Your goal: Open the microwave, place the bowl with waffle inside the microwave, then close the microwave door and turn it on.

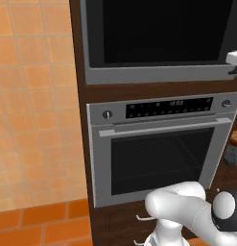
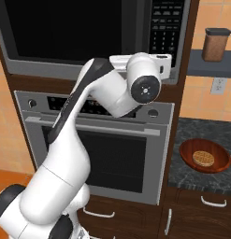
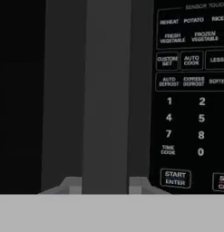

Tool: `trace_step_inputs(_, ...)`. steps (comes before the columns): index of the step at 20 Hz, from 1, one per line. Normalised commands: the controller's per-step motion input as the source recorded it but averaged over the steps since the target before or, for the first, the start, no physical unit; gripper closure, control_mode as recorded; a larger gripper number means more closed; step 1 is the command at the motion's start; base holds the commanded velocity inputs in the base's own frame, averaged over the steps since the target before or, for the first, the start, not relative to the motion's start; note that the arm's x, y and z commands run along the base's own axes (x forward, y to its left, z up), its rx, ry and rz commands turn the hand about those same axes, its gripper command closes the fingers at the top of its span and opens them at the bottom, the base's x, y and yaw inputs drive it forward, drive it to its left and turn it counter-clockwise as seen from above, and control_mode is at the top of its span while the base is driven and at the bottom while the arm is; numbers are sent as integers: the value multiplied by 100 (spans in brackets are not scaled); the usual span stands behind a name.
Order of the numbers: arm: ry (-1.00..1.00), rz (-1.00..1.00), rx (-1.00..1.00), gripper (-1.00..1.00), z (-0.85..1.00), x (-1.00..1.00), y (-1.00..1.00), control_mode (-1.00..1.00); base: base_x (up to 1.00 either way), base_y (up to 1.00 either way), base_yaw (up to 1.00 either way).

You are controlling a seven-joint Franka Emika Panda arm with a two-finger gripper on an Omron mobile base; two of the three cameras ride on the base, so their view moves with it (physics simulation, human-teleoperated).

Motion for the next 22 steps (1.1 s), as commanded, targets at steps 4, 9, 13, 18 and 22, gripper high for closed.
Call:
trace_step_inputs(4,0,-2,0,100,0,-100,0,-100,0,0,0)
trace_step_inputs(9,2,-1,-3,100,0,-100,2,-100,0,0,0)
trace_step_inputs(13,4,0,-6,100,0,-100,4,-100,0,0,0)
trace_step_inputs(18,2,0,-5,100,0,-100,6,-100,0,0,0)
trace_step_inputs(22,3,0,-5,100,0,-98,9,-100,0,0,0)
